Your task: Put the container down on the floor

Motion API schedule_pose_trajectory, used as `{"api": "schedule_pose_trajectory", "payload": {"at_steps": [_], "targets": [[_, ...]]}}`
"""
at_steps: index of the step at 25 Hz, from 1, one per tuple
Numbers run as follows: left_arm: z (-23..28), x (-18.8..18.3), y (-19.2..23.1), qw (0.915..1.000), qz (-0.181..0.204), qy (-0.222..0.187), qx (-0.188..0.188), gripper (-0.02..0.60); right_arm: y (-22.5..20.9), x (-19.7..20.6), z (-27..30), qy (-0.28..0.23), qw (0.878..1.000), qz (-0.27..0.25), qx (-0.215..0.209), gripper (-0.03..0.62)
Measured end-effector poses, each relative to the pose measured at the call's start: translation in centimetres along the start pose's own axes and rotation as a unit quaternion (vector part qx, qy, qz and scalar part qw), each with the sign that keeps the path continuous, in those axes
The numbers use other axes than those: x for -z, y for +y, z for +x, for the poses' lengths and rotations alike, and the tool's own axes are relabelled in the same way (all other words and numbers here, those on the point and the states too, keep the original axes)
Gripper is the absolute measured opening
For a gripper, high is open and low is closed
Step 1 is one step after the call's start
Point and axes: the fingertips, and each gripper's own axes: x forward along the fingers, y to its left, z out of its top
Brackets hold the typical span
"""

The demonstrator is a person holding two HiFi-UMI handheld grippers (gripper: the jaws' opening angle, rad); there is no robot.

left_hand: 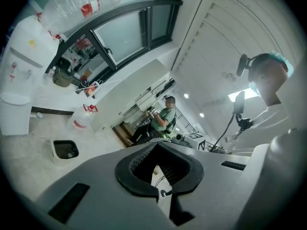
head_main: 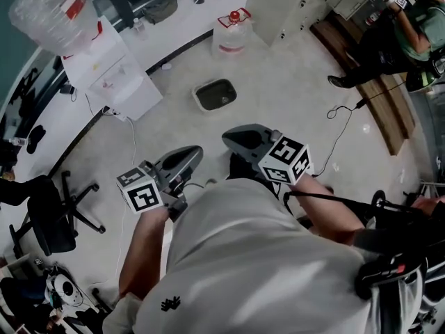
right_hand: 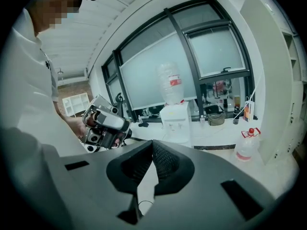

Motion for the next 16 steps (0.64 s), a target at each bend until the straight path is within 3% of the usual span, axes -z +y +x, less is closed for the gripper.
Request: {"api": "schedule_pose_trajectory", "payload": {"at_steps": [16], "targets": [[-1.9,0.0,0.6,0.9998,-0.002,-0.015,-0.015,0.009,1.5,-0.5,2.3,0.004,0.999,-0.017,-0.028,0.016]]}}
